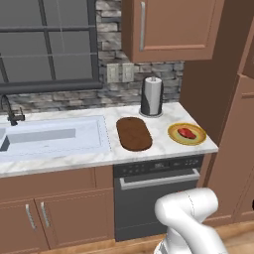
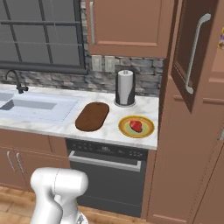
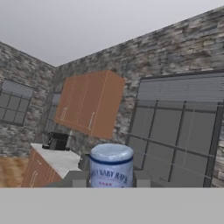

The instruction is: Pick the steak from the plate and place it on the cutting board. Then pick the condiment bottle from the cabinet and place it next to the cutting board.

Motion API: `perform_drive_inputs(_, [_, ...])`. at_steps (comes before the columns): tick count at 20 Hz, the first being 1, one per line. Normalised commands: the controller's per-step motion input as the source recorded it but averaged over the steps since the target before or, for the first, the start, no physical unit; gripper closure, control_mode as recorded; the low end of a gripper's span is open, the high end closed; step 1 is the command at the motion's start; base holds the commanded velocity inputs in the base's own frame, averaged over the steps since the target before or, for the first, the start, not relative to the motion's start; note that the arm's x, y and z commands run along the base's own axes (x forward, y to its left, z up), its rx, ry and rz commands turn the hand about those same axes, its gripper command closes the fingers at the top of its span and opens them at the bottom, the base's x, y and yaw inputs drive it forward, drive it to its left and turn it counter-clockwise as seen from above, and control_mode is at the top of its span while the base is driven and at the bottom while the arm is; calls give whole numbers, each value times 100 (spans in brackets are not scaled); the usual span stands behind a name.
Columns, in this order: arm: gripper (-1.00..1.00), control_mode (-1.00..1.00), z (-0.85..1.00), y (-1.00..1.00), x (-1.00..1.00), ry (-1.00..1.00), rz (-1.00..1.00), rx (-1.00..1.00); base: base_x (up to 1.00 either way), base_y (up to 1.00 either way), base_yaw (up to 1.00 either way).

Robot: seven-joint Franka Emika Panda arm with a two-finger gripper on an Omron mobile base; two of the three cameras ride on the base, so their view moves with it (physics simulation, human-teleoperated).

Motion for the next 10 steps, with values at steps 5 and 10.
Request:
perform_drive_inputs(5, [100,100,0,0,0,0,0,0,44,2,0])
perform_drive_inputs(10, [100,100,0,0,0,0,0,0,44,2,0])
